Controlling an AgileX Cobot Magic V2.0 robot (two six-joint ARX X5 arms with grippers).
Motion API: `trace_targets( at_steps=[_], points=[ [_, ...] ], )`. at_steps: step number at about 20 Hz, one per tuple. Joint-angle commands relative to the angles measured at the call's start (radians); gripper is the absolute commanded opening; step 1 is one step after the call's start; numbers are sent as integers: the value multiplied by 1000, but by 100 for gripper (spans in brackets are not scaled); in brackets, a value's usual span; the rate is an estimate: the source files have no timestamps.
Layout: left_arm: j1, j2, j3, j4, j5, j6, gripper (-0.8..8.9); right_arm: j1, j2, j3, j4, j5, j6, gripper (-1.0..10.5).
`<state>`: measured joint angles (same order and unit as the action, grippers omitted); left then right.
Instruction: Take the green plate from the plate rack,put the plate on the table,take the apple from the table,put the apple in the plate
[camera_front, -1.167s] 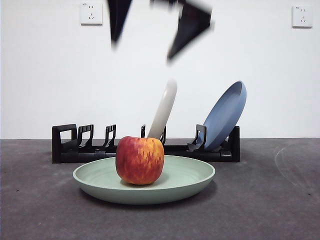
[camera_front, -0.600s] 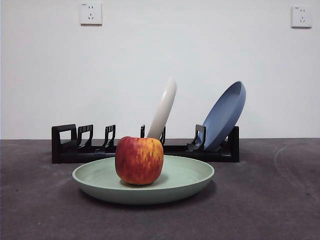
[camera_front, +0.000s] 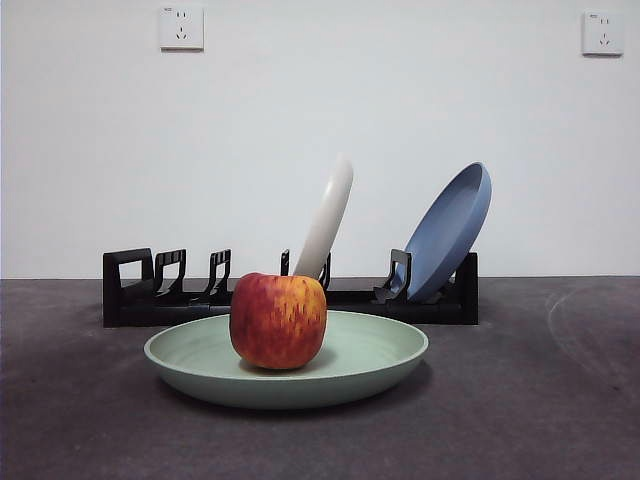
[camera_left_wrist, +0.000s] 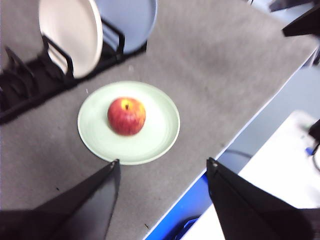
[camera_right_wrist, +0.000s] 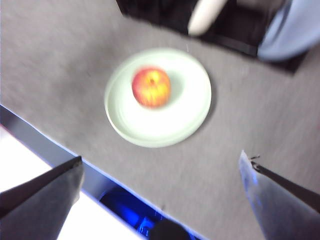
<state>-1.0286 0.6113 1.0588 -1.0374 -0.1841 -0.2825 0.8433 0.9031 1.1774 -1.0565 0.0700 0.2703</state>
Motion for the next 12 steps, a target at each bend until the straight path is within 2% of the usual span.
trace_targets(
  at_steps=[1,2,3,4,5,6,12],
  points=[
    [0,10,-64,70,0,-23,282,2,-11,-55,18,-2,45,584],
    [0,16,-82,93,0,-28,282,2,-11,-64,17,-3,45,491],
    [0,22,-85,99,0,-28,277,2,-11,-66,17,-2,45,343],
    [0,27,-85,110,-1,-27,154,2,-11,-66,24,6,44,30],
    [0,27,-85,122,-4,-27,-36,2,-11,-66,36,13,44,7],
    [0,27,-85,139,-3,-26,-11,2,-12,-66,46,13,44,-19],
    [0,26,-85,140,0,-20,-8,2,-11,-66,43,13,48,-19]
  ],
)
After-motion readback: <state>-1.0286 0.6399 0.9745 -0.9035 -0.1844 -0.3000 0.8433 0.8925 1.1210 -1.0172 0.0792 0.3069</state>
